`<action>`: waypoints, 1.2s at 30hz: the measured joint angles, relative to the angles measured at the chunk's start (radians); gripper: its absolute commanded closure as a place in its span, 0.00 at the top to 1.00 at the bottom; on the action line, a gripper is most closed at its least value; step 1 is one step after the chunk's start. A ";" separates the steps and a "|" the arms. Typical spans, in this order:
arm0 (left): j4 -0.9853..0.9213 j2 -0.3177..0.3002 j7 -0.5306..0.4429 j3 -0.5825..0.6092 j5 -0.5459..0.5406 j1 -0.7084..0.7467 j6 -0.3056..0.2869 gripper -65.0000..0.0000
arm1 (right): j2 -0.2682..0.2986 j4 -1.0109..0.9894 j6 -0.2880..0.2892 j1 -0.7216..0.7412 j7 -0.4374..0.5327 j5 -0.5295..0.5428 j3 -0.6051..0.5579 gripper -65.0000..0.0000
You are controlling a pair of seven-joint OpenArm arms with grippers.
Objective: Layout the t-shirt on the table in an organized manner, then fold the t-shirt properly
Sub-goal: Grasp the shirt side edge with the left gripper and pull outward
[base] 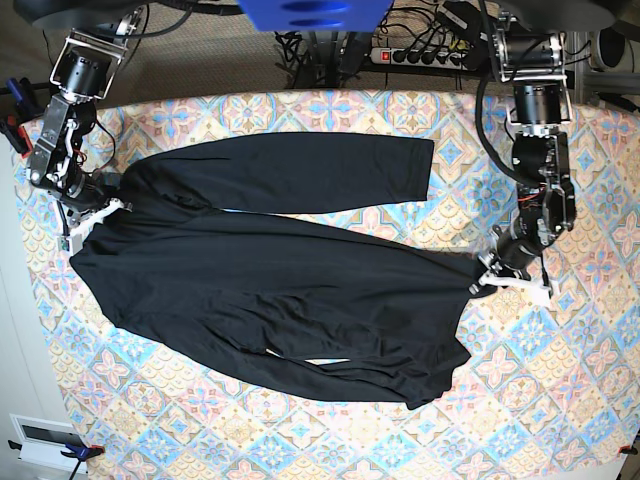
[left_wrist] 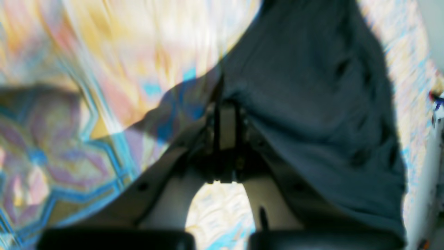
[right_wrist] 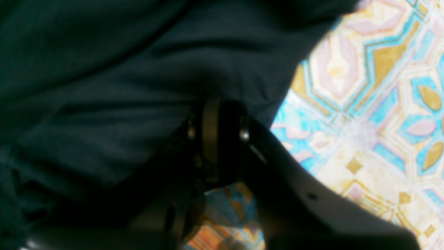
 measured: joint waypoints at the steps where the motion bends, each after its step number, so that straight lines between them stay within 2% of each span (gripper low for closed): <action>1: 0.007 -0.014 0.013 -0.004 -0.026 0.004 -0.005 0.00 | 0.000 0.000 0.000 -0.001 0.001 0.000 0.000 0.11; 7: 0.010 -0.074 0.018 -0.090 -0.078 0.042 0.001 0.00 | 0.006 0.023 0.007 -0.065 0.034 0.023 0.001 0.13; 14: 0.010 -0.083 0.010 -0.086 -0.067 0.076 0.000 0.00 | 0.002 0.118 0.003 -0.122 0.000 0.010 -0.006 0.24; 17: 0.010 -0.065 0.002 -0.086 -0.050 0.079 0.000 0.00 | 0.000 0.131 -0.001 -0.130 -0.007 0.025 -0.009 0.25; 23: 0.010 -0.015 0.002 -0.090 0.076 0.077 0.000 0.00 | 0.002 0.130 0.000 -0.122 0.008 0.071 -0.077 0.25; 29: 0.009 -0.001 0.003 -0.090 0.106 0.077 0.000 0.00 | 0.008 0.130 0.000 -0.122 0.015 0.078 -0.101 0.25; 33: 0.009 -0.004 0.003 -0.090 0.106 0.077 0.000 0.00 | 0.008 0.130 0.000 -0.119 0.019 0.078 -0.113 0.20; 36: 0.009 -0.005 0.003 -0.090 0.106 0.080 0.000 0.00 | 0.001 0.129 0.003 -0.120 0.005 0.079 -0.077 0.04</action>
